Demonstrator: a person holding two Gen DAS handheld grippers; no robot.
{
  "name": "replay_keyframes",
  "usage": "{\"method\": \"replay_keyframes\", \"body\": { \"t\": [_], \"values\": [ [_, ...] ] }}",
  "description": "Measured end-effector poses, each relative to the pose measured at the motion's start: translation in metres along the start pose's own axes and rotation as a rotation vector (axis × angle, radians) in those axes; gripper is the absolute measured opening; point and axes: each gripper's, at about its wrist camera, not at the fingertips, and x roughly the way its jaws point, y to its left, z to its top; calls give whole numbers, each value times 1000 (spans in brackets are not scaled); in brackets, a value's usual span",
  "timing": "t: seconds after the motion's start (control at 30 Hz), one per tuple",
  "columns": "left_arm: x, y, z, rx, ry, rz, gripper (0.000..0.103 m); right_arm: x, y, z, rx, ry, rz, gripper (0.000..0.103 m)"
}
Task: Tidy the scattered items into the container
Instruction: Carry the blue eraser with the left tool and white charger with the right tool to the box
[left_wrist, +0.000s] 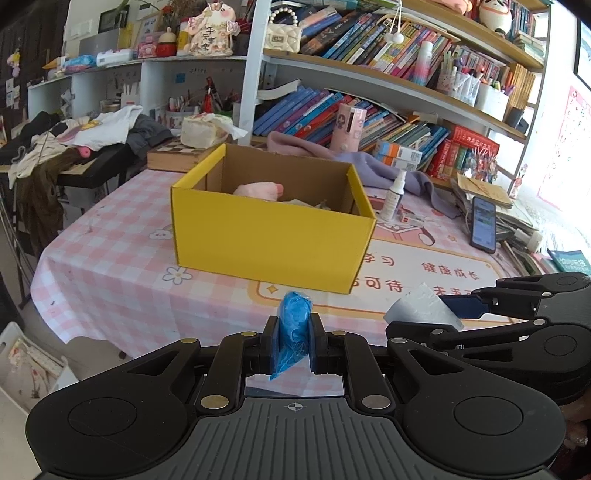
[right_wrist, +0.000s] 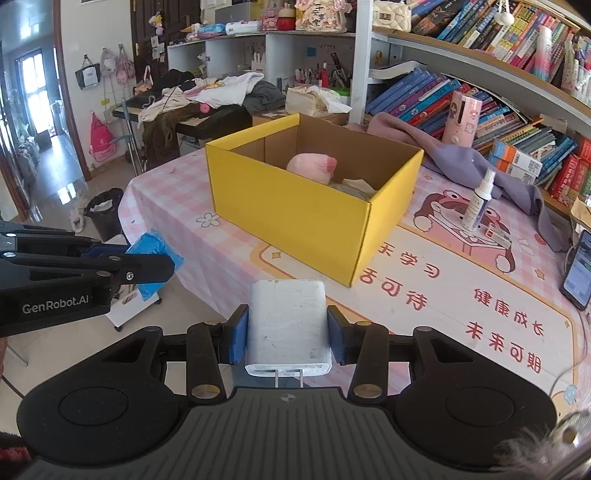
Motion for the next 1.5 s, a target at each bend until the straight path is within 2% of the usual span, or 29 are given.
{"method": "replay_keyframes", "body": {
  "t": [0.33,0.83,1.0,1.33,1.5],
  "values": [
    [1,28,3,-55,8,47,14,15,12,10,-17,12,41,41],
    [20,36,29,-54,4,66,14,42,7,30,-45,26,101,41],
    [32,34,46,-43,-11,76,14,56,-1,46,-69,22,121,41],
    [67,29,101,-5,-76,73,14,63,-42,100,-73,-100,127,41],
    [94,24,129,25,-76,61,14,79,-64,122,-69,-119,116,41]
  ]
}}
